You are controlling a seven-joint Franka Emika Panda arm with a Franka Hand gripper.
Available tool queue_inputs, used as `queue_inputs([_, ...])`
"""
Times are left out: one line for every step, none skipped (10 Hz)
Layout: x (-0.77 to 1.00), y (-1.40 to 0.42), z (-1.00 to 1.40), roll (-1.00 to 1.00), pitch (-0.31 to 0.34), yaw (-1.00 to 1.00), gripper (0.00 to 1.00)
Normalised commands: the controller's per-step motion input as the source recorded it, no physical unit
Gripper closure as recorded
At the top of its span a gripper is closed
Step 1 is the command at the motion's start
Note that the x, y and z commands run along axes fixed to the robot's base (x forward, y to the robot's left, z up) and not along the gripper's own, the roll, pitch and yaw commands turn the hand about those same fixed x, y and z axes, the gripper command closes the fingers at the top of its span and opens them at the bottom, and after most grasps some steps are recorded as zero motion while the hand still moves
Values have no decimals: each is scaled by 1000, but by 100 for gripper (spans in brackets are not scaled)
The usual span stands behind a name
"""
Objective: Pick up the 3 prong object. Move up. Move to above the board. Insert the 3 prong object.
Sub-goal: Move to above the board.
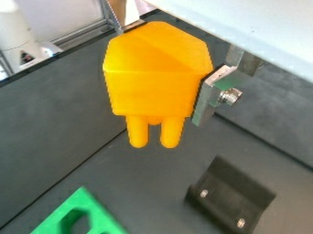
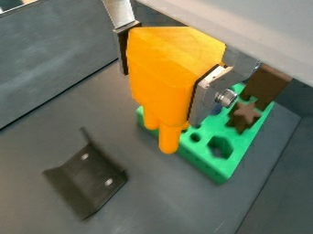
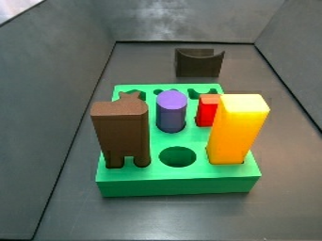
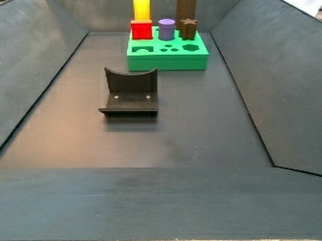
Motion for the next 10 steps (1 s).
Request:
queue_inputs([-91,-1000,123,25,7,10,100])
queue_inputs([-90,-1000,126,10,11,8,100])
queue_inputs([-89,-1000,133,5,14,9,100])
queue_inputs([-85,-1000,141,0,23,9,100])
queue_inputs([-76,-1000,149,-6,36,8,100])
queue_inputs([-67,-1000,160,5,56,9,100])
queue_inputs([-37,-843,140,5,71,10,100])
queue_inputs([17,-475,83,4,96,4,100])
queue_inputs([35,-339,62,2,105,8,100])
queue_inputs([43,-183,46,4,112,9,100])
